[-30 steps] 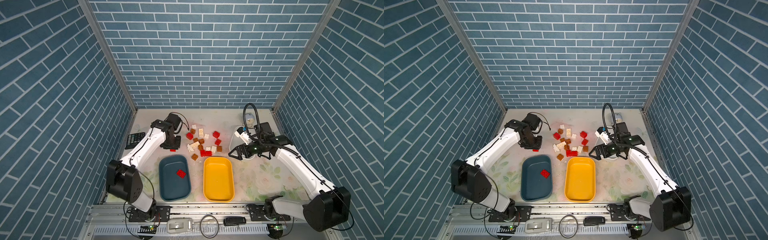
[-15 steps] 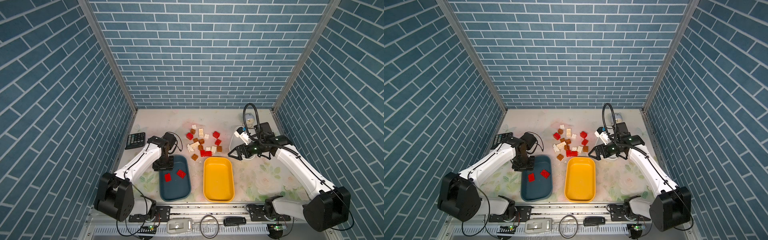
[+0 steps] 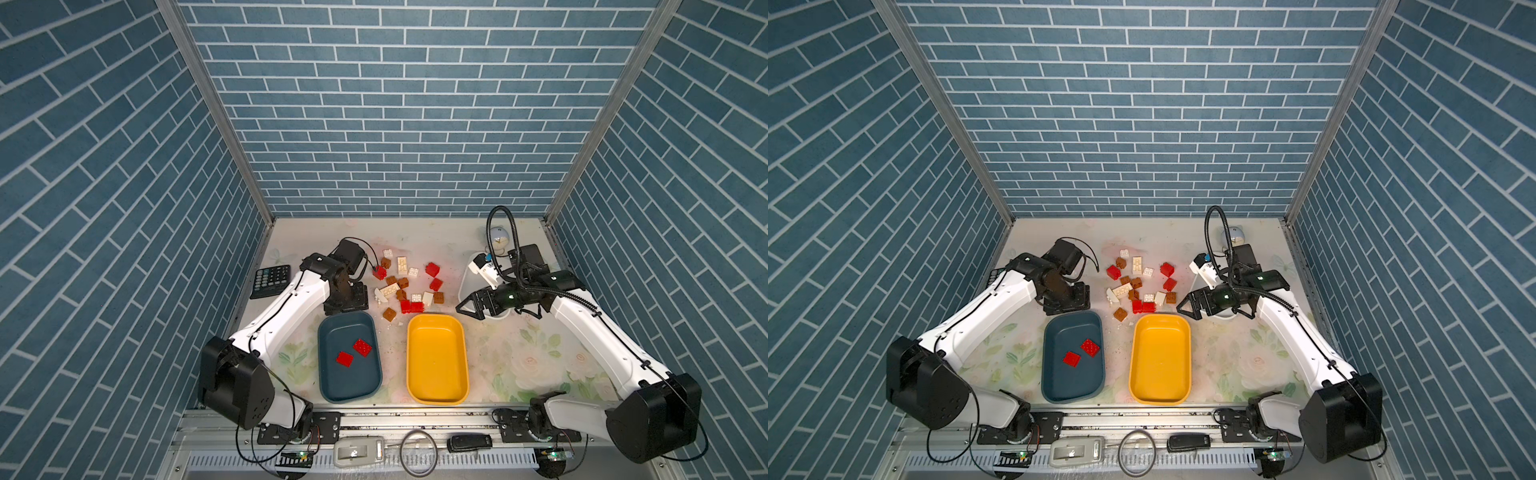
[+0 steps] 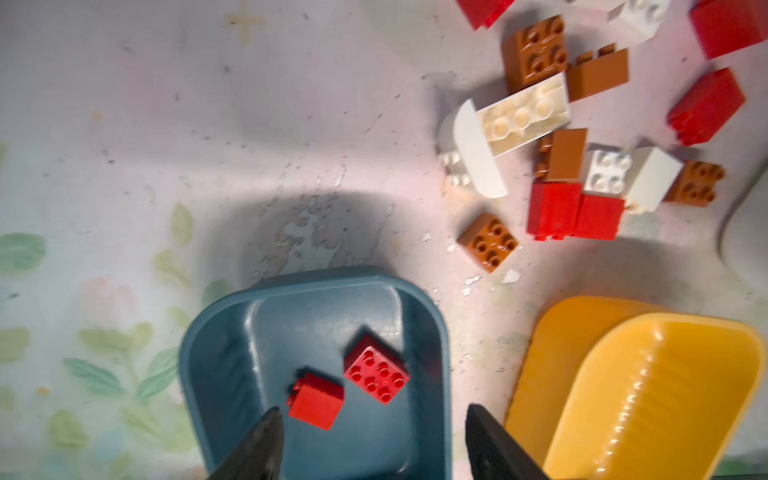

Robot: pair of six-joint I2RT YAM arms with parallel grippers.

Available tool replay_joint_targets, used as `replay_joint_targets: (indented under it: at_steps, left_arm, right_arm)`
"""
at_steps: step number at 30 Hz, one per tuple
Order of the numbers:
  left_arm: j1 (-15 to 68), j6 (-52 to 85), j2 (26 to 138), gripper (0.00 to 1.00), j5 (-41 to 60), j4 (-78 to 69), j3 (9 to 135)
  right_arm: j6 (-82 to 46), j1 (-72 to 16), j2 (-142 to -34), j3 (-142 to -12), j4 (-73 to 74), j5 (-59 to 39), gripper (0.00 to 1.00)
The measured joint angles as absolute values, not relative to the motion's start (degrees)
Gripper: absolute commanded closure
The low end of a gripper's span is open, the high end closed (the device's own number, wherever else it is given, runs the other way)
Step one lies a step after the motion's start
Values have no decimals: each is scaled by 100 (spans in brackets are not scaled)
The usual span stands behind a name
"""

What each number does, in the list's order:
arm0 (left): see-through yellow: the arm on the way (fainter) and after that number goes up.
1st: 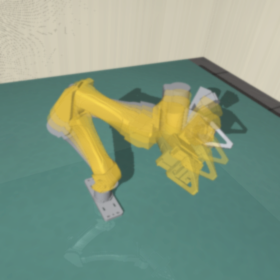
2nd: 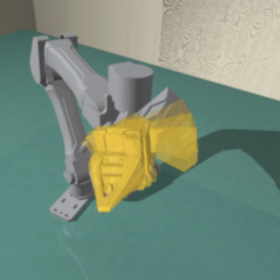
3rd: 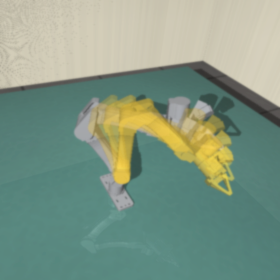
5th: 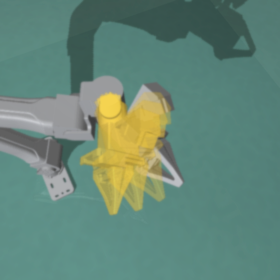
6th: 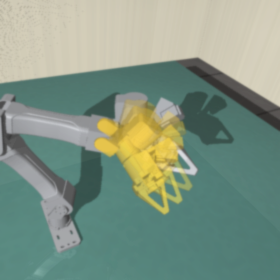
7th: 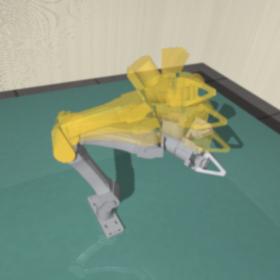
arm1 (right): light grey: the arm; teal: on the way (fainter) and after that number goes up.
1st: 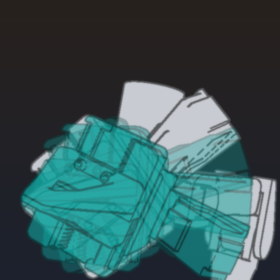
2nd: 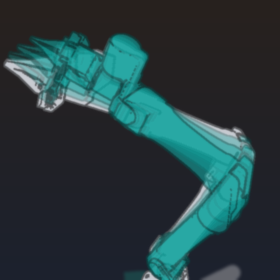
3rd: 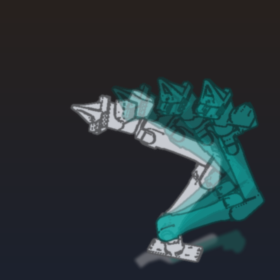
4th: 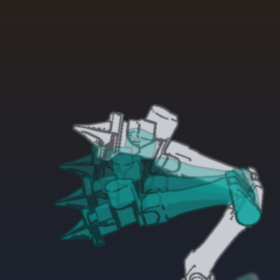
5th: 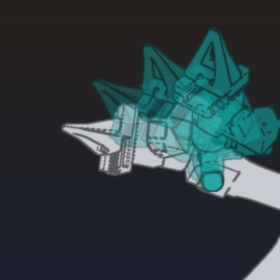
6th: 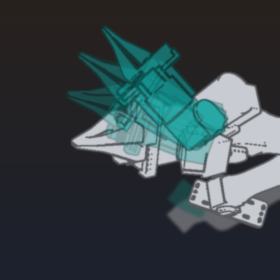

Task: Sort the legos into containers by color
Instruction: 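Reach the left gripper to the pile and grasp a white curved brick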

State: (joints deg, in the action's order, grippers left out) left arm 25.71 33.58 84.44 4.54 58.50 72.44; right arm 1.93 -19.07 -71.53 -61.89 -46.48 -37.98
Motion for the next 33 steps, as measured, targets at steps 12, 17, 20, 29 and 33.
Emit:
replay_joint_targets:
  at_steps: [12,17,20,29,33]
  left_arm:
    - [2871,4781,9955,34,187,4418,7620]
    - [2928,5144,10481,37,-8,4160,7762]
    - [2947,5260,10731,38,-43,4084,7813]
    - [2965,5343,11133,47,-128,3979,7926]
    - [2965,5290,11133,49,-217,4023,7926]
  right_arm:
    - [176,-1907,-7181,-6176,-4418,-3754,1]
    - [176,-1907,-7181,-6095,-4370,-3739,1]
    - [176,-1907,-7185,-6075,-4353,-3732,1]
    - [176,-1907,-7190,-6018,-4322,-3732,1]
    - [178,-1905,-7190,-6018,-4327,-3728,1]
